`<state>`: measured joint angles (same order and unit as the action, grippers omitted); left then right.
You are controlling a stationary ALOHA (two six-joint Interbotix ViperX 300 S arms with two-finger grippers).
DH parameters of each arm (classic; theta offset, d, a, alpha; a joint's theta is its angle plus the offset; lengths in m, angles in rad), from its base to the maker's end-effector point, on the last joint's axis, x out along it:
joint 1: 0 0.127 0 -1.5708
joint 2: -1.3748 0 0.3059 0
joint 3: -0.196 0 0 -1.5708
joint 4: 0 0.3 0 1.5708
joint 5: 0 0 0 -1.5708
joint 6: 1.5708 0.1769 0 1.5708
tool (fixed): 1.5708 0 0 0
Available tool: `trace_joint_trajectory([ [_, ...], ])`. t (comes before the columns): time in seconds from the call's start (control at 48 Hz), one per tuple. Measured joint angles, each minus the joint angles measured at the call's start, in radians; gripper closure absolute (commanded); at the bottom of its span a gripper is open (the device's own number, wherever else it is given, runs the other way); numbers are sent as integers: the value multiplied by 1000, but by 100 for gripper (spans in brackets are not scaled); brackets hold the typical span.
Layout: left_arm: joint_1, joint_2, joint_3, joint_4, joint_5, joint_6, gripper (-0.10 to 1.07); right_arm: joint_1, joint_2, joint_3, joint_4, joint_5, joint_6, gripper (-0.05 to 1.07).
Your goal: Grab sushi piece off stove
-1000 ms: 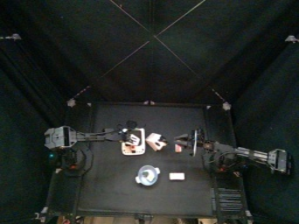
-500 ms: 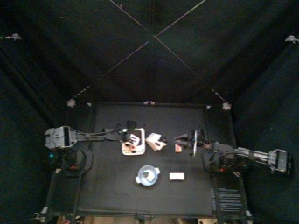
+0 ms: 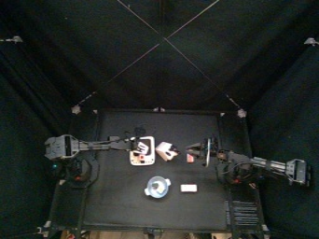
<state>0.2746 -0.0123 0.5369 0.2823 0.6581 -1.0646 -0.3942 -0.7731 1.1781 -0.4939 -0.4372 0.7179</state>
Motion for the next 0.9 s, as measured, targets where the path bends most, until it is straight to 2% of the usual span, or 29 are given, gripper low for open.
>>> trace_joint_trajectory([
  [0.229, 0, -9, 0, 5, 0, 0, 25, -2, 2, 0, 2, 0, 0, 34],
  [0.354, 0, -9, 6, 17, 0, 6, 22, -2, 0, 0, 0, 0, 0, 34],
  [0.458, -2, -12, 15, 60, 2, 44, 16, -2, 2, 0, 2, 2, 0, 34],
  [0.542, -5, -29, 23, 94, 5, 115, 10, -2, 2, 0, 2, 2, 0, 34],
  [0.667, -5, -55, 28, 94, 5, 218, 1, -2, 0, 0, 2, 0, 0, 34],
  [0.896, -5, -75, 69, 38, 5, 436, 1, -3, 2, 0, 2, 0, 0, 34],
])
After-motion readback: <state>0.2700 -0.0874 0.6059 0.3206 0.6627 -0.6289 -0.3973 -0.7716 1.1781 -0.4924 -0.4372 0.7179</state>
